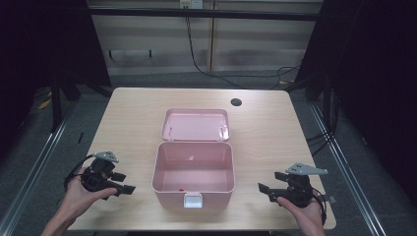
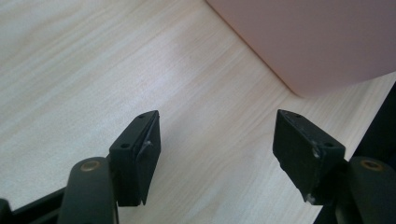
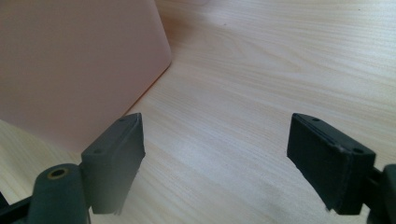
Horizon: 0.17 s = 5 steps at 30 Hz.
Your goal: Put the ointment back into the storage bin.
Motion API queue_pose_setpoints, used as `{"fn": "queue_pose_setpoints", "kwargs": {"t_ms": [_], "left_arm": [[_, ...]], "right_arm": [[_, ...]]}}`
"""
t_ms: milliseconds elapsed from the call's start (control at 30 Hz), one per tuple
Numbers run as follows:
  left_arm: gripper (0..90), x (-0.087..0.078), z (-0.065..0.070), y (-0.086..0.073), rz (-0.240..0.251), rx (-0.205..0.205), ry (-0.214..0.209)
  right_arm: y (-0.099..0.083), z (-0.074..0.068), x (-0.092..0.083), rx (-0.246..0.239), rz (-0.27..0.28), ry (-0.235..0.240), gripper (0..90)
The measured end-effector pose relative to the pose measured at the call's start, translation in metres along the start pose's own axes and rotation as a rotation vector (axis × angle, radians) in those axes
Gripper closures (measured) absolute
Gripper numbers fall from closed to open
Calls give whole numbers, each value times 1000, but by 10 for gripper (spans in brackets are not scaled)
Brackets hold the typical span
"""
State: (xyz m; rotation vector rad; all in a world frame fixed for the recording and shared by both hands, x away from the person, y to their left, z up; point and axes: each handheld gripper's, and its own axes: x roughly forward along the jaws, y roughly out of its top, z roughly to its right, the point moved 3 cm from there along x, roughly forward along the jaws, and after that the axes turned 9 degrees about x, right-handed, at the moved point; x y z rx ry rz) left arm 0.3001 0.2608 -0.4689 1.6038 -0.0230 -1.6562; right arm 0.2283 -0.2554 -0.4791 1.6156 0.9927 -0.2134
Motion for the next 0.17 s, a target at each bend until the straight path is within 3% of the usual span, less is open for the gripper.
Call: {"fn": "queue_pose_setpoints", "kwargs": {"t_ms": [133, 167], "left_arm": [[321, 6, 3, -6, 39, -15, 23], [320, 8, 4, -9, 28, -10, 29]], "right_arm": [[-1, 1, 2, 8, -15, -1, 187], [-2, 1, 3, 9, -22, -4, 188]]}}
